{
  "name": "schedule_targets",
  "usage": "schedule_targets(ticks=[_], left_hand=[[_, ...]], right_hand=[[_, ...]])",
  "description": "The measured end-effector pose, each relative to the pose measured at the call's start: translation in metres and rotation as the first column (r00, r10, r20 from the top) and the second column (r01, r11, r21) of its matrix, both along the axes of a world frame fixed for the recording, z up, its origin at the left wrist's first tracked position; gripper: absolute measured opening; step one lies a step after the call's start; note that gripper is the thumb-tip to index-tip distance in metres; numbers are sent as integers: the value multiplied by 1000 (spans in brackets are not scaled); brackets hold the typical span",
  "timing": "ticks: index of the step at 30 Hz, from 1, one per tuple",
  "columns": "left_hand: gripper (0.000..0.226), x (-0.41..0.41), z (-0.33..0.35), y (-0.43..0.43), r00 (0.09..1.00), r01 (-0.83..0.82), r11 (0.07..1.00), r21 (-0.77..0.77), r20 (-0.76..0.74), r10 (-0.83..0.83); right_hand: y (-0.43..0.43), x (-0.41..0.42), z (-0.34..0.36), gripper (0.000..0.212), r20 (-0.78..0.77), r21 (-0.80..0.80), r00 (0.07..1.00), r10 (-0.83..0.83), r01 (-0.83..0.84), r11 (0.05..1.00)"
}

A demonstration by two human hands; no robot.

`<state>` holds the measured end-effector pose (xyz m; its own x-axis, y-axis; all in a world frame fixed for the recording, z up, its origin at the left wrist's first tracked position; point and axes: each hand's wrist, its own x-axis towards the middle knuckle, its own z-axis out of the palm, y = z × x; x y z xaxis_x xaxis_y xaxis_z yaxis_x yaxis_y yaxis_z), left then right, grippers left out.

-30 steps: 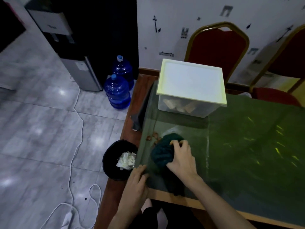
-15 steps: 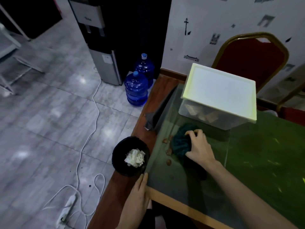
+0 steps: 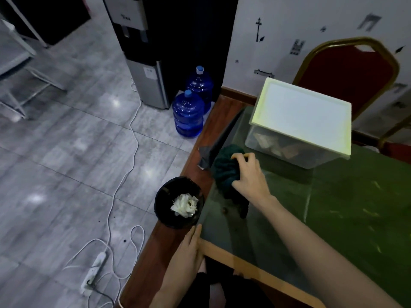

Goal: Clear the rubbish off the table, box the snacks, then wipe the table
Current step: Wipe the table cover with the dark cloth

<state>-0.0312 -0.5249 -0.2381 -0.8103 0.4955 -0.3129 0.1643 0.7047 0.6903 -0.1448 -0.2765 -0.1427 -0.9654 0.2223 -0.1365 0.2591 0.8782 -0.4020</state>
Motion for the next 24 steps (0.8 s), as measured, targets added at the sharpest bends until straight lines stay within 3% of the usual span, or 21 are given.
schedule_targets(ticks=[5,12,17,24], left_hand=[[70,-2,2,-1,1000,16,999,30,-1,-16],[73,-9,7,-2,997,74,997,30,10,-75],[71,-10,10,-2,995,104,995,4,0,-104],[72,-7,6,0,995,95,995,-30,0,-95]], right_hand=[[51,65,19,64,42,90,997,-66,62,994],[36,162,-7,66,317,123,944,-91,55,991],[-12,139,-29,63,244,68,945,-220,209,975],[-52,53,-25,54,111,148,992,-55,38,988]])
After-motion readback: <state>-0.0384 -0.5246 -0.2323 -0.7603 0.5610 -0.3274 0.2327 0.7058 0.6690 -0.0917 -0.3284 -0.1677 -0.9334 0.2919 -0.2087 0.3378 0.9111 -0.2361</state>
